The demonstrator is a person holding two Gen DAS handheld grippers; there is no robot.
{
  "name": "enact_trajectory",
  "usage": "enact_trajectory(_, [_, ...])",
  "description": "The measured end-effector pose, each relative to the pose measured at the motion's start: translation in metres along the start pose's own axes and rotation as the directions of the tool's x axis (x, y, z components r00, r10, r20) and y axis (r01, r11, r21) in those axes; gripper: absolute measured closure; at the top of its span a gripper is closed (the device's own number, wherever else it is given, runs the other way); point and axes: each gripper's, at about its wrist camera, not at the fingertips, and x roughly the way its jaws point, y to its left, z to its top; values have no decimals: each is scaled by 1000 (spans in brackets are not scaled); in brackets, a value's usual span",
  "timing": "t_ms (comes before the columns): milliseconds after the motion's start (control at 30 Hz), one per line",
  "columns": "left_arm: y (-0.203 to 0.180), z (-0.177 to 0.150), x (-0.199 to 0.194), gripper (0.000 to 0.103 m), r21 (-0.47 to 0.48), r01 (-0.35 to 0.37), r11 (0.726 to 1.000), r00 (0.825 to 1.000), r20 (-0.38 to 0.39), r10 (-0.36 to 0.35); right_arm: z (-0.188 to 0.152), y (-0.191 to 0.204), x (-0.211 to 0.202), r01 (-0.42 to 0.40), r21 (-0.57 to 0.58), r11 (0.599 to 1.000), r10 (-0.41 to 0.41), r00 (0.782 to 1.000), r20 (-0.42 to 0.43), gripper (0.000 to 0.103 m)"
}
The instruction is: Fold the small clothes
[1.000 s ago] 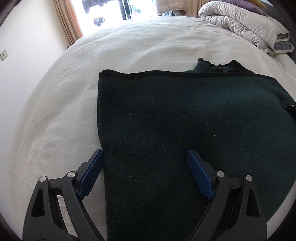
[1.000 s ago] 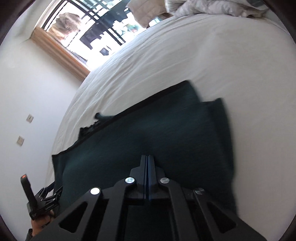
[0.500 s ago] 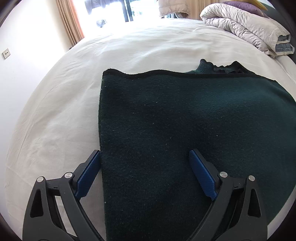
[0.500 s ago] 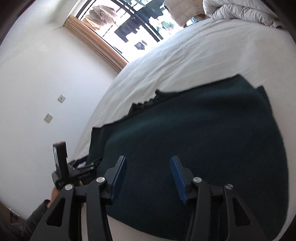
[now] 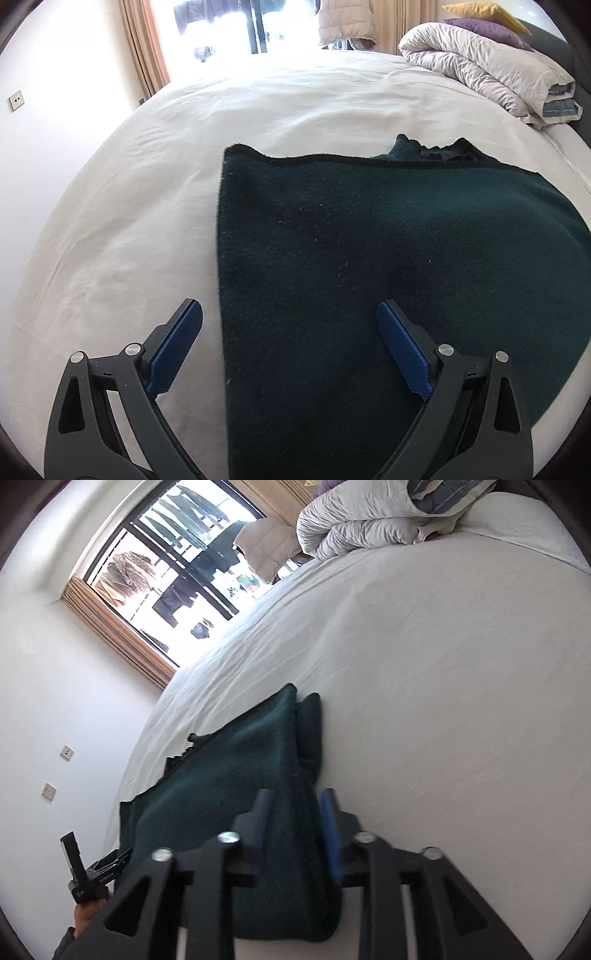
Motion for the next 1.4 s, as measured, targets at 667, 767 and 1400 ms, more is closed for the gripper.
enact_trajectory(667, [58,-91,-54,64,-169,197,966,977,-46,-208,-32,0,4,59,-133,989,-85,976,-203,91])
enact_trajectory(767, [50,-86,-52,87,-138,217,966,972,-60,-227,-31,5,4,105,-171,980,-140,969,-204,93])
enact_trajectory(1400, [48,-88,-56,87,-131,210,969,976,-34,-216,-21,18,-29,328,-222,918,-345,937,-46,65])
